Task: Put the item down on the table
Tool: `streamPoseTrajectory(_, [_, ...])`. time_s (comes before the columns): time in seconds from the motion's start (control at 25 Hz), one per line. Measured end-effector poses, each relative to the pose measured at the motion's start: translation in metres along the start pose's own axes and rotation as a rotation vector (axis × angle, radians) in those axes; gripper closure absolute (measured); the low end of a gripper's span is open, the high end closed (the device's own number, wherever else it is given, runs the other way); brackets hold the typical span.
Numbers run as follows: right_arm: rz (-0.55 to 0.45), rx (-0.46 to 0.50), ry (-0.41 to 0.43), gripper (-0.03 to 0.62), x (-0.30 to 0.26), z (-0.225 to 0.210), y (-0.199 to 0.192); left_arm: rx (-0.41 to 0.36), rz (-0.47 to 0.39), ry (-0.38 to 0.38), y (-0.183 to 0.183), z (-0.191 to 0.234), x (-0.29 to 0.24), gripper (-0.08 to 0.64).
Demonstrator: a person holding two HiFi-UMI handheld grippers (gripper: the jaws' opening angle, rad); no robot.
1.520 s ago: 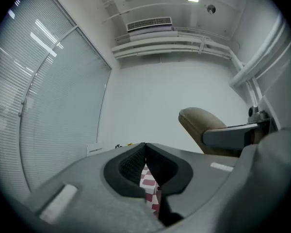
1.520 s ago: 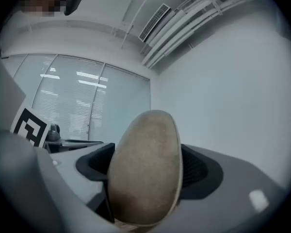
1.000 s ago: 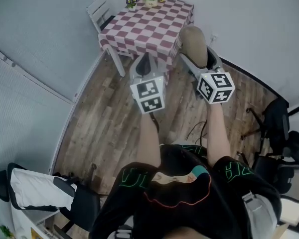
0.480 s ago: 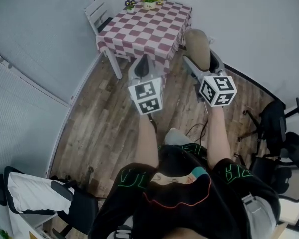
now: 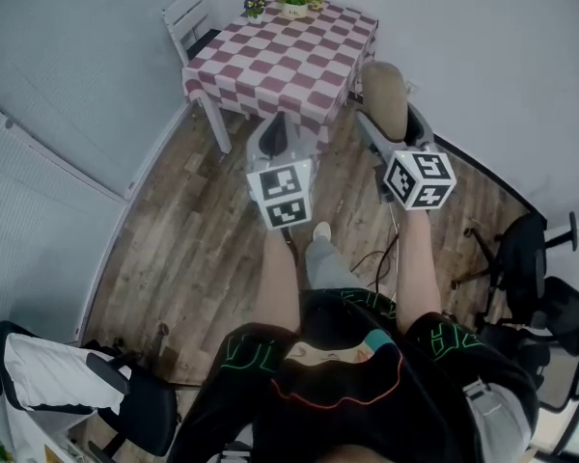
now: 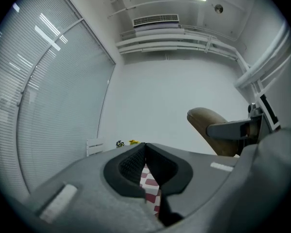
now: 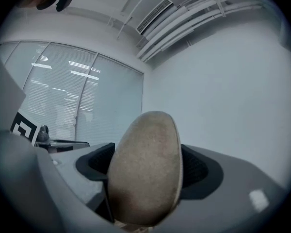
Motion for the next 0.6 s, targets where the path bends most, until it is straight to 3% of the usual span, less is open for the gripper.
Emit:
streamPoseTrajectory(0.28, [0.064, -0.037, 0.044, 0.178, -0.055, -0.005, -0.025, 0.011, 0.066, 0.029, -0.025, 0.020, -0.034, 0.552])
streamPoseTrajectory(0.6, [0.106, -0.072, 0.034, 0.178, -0.106, -0.048, -0.034, 0.039, 0.131, 0.024, -0.048, 0.017, -0.095, 0.552])
Point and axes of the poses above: the fingertips, and each gripper's own axes: x backward along the fingers, z to its left, y out of its top, the point moved 6 cm from there along x, backward along the fingers, and after that the axes turned 9 degrees about -x, right-handed, at the moved point
